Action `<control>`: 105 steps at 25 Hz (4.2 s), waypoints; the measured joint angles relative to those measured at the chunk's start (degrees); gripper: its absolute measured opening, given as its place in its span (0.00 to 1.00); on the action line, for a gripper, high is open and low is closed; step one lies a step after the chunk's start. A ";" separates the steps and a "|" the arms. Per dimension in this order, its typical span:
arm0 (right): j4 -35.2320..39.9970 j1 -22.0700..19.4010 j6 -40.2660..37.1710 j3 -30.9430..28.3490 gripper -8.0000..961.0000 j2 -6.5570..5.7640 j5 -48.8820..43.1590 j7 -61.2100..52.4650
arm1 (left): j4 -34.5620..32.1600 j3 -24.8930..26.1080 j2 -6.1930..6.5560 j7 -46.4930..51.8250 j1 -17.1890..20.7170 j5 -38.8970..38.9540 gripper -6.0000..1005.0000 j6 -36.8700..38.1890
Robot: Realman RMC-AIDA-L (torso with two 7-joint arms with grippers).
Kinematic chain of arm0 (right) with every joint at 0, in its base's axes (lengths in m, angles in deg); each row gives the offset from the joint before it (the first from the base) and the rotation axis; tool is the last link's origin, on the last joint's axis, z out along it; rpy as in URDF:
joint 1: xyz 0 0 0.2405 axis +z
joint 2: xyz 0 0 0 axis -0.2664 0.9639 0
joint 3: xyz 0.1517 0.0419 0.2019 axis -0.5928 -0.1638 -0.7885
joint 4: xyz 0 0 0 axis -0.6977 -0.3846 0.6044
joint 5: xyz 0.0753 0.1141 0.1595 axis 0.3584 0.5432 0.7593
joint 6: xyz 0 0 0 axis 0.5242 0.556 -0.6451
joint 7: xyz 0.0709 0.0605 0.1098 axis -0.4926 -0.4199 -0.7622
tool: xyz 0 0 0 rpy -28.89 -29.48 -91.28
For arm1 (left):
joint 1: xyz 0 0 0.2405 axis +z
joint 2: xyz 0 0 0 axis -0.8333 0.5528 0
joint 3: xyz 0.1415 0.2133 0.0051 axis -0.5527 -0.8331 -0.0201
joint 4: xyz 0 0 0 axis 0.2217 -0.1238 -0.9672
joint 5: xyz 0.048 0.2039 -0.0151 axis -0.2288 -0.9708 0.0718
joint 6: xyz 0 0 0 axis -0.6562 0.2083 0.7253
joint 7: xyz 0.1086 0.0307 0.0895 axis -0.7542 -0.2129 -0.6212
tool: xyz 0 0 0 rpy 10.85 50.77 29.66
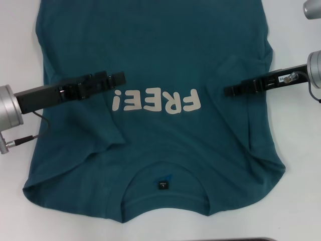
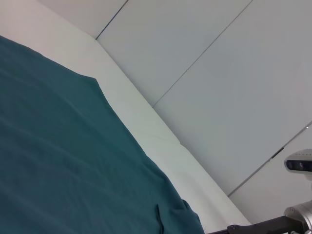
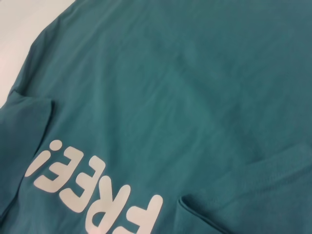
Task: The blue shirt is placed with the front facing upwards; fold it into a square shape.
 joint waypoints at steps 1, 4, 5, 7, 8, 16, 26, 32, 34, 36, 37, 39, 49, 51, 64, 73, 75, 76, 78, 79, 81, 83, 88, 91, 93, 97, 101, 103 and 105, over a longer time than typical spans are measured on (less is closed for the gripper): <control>0.00 0.00 -0.06 0.02 0.79 0.00 0.00 0.00 | 0.00 0.00 0.00 0.00 0.00 0.00 0.90 0.00; 0.04 -0.02 -0.53 0.07 0.79 0.00 0.01 -0.02 | -0.04 0.00 0.00 0.00 0.00 0.00 0.90 0.00; 0.08 -0.02 -0.70 0.09 0.79 0.00 0.01 -0.02 | -0.06 0.00 0.00 0.00 0.00 0.00 0.90 0.00; 0.18 -0.03 -1.06 0.13 0.79 0.01 0.01 -0.02 | -0.07 0.00 0.00 0.00 0.00 0.00 0.90 0.00; 0.23 -0.03 -1.29 0.14 0.79 0.00 0.01 -0.02 | -0.08 0.00 0.00 0.00 0.00 0.00 0.90 0.00; 0.35 0.42 -3.13 0.19 0.79 0.50 0.01 0.00 | -0.10 0.00 0.00 -0.01 0.00 0.00 0.90 0.00; 0.12 2.21 -4.11 1.66 0.78 1.44 0.01 -0.02 | -0.09 0.00 0.00 -0.06 0.00 0.00 0.90 0.00; 0.07 3.44 -6.01 2.34 0.78 2.07 0.31 -0.02 | -0.09 0.00 0.00 -0.09 0.00 0.00 0.90 0.00; 0.05 3.74 -6.73 2.35 0.78 2.11 0.53 -0.01 | -0.09 0.00 0.00 -0.10 0.00 0.00 0.90 0.00; -0.05 4.00 -7.42 2.35 0.78 2.12 0.72 0.02 | -0.09 0.00 0.00 -0.21 0.03 0.00 0.90 0.00; -0.09 4.09 -7.72 2.35 0.78 2.14 0.78 0.04 | -0.09 0.00 0.00 -0.33 0.05 0.00 0.90 0.00; -0.10 4.21 -8.49 2.36 0.78 2.19 1.03 0.22 | -0.09 0.00 0.00 -0.51 0.06 0.00 0.90 0.00; 0.25 3.50 -9.54 2.01 0.78 2.07 2.24 1.10 | 0.00 0.04 0.07 -0.56 0.45 0.00 0.90 0.40; 0.35 2.98 -9.69 1.69 0.79 1.94 2.26 1.82 | 0.19 0.02 0.21 -0.56 0.70 0.00 0.90 0.99; 0.42 -4.86 -10.49 -2.77 0.79 1.41 15.63 16.06 | 0.48 0.20 1.13 -0.62 0.76 0.00 0.90 3.36; -1.31 -10.30 -10.69 -9.20 0.88 1.84 24.97 29.38 | 1.14 0.52 1.37 -1.31 0.37 0.00 0.90 3.18; -2.14 -10.86 -10.57 -10.12 0.92 1.66 25.78 31.08 | 1.14 0.57 1.41 -1.50 0.36 0.00 0.90 3.07; -2.41 -11.07 -10.55 -10.73 0.93 1.56 25.89 31.52 | 1.14 0.58 1.41 -1.56 0.36 0.01 0.90 3.07; -2.64 -11.49 -10.88 -11.87 0.95 1.52 26.07 32.25 | 1.14 0.54 1.41 -1.59 0.36 0.04 0.90 3.10; -2.66 -11.71 -11.37 -12.28 0.96 1.57 26.11 32.87 | 1.14 0.47 1.42 -1.59 0.40 0.06 0.90 3.19; -2.67 -12.10 -12.56 -12.53 0.97 1.70 26.07 34.27 | 1.15 0.19 1.67 -1.52 0.68 0.05 0.90 3.88; -2.69 -12.49 -14.04 -12.36 0.97 1.72 25.81 35.36 | 1.15 0.08 2.06 -1.36 1.05 -0.10 0.90 5.23; -2.26 -12.77 -19.11 -11.66 0.96 1.02 22.47 35.05 | 1.14 -1.50 3.56 -1.35 2.78 -0.52 0.90 10.81; -1.96 -12.77 -20.94 -11.63 0.95 0.42 21.37 34.84 | 1.14 -4.16 4.55 -1.24 3.86 -0.62 0.90 12.47; -1.89 -12.76 -21.27 -11.53 0.95 0.11 20.72 34.83 | 1.14 -5.30 5.17 -1.00 4.61 -0.99 0.90 12.93; -1.89 -12.30 -22.67 -11.35 0.95 0.05 20.21 35.07 | 1.14 -5.76 6.17 0.00 6.20 -2.39 0.90 13.41; -2.17 -11.29 -23.56 -10.81 0.95 0.20 20.20 34.42 | 1.96 -5.58 7.39 3.48 8.28 -4.18 0.90 13.65; -2.36 -10.87 -23.60 -10.05 0.95 0.26 20.20 33.78 | 2.79 -5.27 7.77 5.68 9.30 -4.65 0.90 13.84; -2.20 -10.53 -23.19 -9.18 0.95 0.35 20.20 33.14 | 3.54 -5.25 7.91 7.08 9.87 -4.66 0.90 14.05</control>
